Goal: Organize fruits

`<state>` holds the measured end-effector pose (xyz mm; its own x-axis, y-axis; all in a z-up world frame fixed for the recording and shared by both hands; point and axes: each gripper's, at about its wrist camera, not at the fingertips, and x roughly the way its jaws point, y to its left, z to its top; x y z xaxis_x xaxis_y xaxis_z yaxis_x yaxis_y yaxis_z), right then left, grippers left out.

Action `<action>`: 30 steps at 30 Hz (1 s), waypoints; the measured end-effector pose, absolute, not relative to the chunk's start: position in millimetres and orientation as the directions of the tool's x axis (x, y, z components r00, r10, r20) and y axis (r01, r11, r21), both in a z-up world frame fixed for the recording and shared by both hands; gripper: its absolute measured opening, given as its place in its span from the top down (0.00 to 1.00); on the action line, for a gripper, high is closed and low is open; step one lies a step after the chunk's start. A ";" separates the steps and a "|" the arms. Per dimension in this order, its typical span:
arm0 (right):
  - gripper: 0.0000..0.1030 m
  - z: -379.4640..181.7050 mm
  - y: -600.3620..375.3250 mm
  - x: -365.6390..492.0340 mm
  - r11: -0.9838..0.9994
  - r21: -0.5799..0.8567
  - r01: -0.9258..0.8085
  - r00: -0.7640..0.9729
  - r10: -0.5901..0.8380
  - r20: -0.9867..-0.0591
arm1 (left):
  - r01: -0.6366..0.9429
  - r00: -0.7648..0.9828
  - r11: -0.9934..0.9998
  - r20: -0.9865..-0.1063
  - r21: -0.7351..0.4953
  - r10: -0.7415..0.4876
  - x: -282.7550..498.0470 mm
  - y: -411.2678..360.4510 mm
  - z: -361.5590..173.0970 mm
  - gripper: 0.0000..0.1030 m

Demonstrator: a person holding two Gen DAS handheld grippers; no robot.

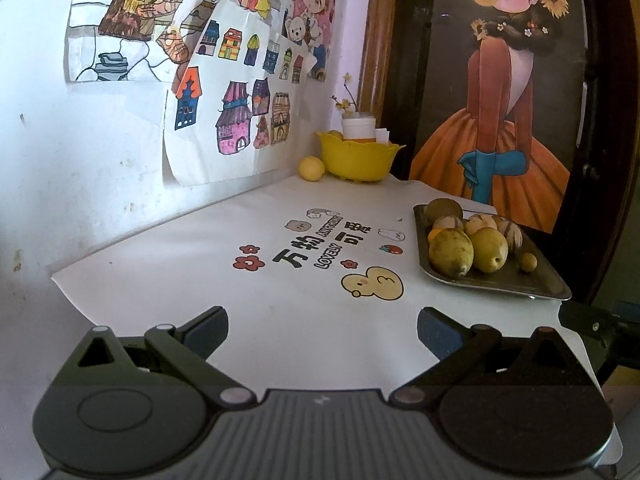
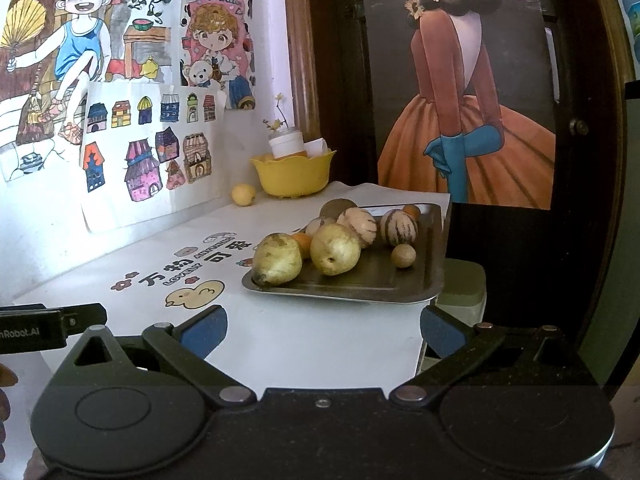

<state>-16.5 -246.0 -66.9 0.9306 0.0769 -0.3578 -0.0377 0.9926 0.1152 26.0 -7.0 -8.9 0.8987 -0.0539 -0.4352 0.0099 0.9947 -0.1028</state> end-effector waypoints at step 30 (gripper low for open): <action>0.01 -72.9 -238.4 -14.4 0.992 0.119 -0.053 0.918 0.095 -0.385 | 0.005 0.891 0.993 -0.451 -0.119 -0.058 25.3 -5.2 -12.7 0.00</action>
<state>-14.4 -238.4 -72.9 0.9178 0.0954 -0.3853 -0.0533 0.9915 0.1186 25.3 -5.2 -12.7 0.8909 -0.0583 -0.4505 0.0046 0.9928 -0.1194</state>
